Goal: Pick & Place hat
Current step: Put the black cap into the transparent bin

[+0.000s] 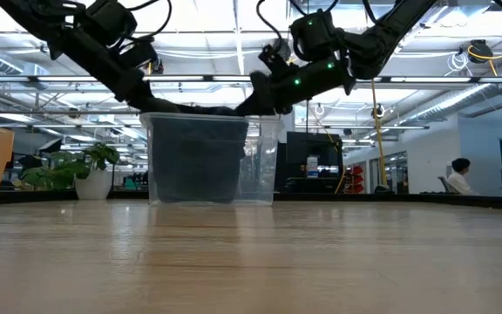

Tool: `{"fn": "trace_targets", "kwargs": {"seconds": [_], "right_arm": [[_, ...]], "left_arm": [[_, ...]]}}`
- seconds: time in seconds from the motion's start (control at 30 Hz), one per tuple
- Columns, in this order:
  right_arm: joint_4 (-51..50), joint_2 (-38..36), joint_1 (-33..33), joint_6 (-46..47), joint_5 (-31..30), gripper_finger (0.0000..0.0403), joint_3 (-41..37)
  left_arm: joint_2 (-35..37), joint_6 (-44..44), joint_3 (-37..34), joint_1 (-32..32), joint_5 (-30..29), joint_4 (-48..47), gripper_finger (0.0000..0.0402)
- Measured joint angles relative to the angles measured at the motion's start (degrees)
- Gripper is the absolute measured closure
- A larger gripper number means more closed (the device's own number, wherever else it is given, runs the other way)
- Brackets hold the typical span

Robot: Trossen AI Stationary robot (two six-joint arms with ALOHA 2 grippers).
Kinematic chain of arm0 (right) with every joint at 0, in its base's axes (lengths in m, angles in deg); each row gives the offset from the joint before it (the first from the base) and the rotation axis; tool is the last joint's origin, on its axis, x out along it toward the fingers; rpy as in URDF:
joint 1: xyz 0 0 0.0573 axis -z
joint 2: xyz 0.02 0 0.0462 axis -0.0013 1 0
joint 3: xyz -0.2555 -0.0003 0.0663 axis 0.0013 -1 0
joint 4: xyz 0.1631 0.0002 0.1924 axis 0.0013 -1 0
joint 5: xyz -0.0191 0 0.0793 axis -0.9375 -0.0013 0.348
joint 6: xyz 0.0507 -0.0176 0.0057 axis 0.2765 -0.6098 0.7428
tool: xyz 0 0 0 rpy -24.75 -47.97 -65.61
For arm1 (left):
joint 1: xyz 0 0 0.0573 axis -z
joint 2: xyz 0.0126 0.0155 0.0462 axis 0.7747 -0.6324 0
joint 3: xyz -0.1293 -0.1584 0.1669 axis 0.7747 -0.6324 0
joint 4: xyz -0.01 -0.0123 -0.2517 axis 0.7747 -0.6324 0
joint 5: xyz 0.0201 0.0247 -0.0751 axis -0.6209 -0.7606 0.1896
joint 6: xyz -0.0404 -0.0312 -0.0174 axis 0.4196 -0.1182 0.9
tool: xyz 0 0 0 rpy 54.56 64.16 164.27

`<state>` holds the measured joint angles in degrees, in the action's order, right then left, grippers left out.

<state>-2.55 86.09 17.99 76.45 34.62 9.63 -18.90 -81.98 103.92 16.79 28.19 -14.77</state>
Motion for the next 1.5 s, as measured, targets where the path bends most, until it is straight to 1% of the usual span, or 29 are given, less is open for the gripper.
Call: {"fn": "trace_targets", "kwargs": {"seconds": [0.1,0.17,0.37,0.47,0.6,0.67,0.73,0.77,0.8,0.83,0.9,0.97,1.0,1.03,1.1,1.23,1.27,1.33,1.5], "right_arm": [[4.15,0.00,0.49,0.68,-0.06,0.0403,0.00],[5.39,0.00,0.55,1.26,-0.06,0.0403,0.00],[4.30,0.00,0.07,1.75,0.04,0.0403,0.00],[4.47,0.00,-0.22,1.66,0.04,0.0403,0.01],[7.50,0.00,-1.06,1.42,0.07,0.0403,0.00],[9.62,0.00,-1.73,1.34,0.07,0.0403,0.02],[9.64,-0.02,-2.50,0.26,0.09,0.0403,0.02],[9.08,-0.02,-2.80,-0.61,0.07,0.0403,0.02],[8.60,-0.02,-3.03,-1.42,0.03,0.0403,0.02],[8.54,0.00,-3.19,-1.94,0.03,0.0403,0.02],[9.04,0.00,-3.41,-2.12,-0.02,0.0403,0.02],[10.06,0.00,-3.41,-1.96,-0.06,0.0403,0.02],[10.52,0.00,-3.41,-1.45,-0.10,0.0403,0.02],[10.77,0.00,-3.41,-0.96,-0.11,0.0403,0.02],[11.74,0.80,-3.41,-0.33,-0.17,0.0403,0.05],[12.57,3.76,-3.29,0.24,-0.17,0.0403,-0.02],[14.00,4.56,-3.26,0.26,-0.17,0.0403,0.00],[15.26,5.85,-3.13,0.12,-0.20,0.0403,0.13],[12.92,6.75,-2.60,0.83,-0.16,0.0403,0.13]], "left_arm": [[-0.08,-0.98,0.00,1.36,-2.56,0.05,0.0304],[-0.08,-2.29,0.00,1.97,-5.25,0.77,0.0304],[-0.01,-3.61,0.00,2.24,-17.67,5.82,0.0304],[0.68,-3.61,0.00,2.24,-21.69,7.19,0.0304],[3.23,-5.29,0.00,2.24,-25.50,7.05,0.0304],[5.41,-5.98,0.00,2.24,-28.95,6.48,0.0304],[8.25,-5.08,0.00,2.19,-31.65,6.46,0.0304],[9.79,-3.74,0.00,2.19,-31.79,6.48,0.0304],[11.42,-1.96,0.00,2.24,-30.63,6.48,0.0304],[12.97,0.00,0.00,2.33,-27.87,6.35,0.0304],[15.65,3.22,0.00,2.64,-18.80,4.49,0.0304],[17.27,4.44,0.00,3.02,-9.38,2.02,0.0304],[17.48,4.74,0.00,3.32,-6.07,0.96,0.0304],[17.46,4.81,0.00,3.72,-3.98,-0.11,0.0304],[16.64,4.21,0.00,4.40,-3.49,-1.69,0.0304],[13.06,2.85,0.00,5.00,-7.66,-2.21,0.0304],[12.02,2.81,0.00,5.06,-7.89,-2.28,0.0304],[10.00,2.19,0.00,5.06,-7.65,-2.43,0.0304],[5.03,0.05,0.00,5.17,-6.19,-2.70,0.0304]]}}
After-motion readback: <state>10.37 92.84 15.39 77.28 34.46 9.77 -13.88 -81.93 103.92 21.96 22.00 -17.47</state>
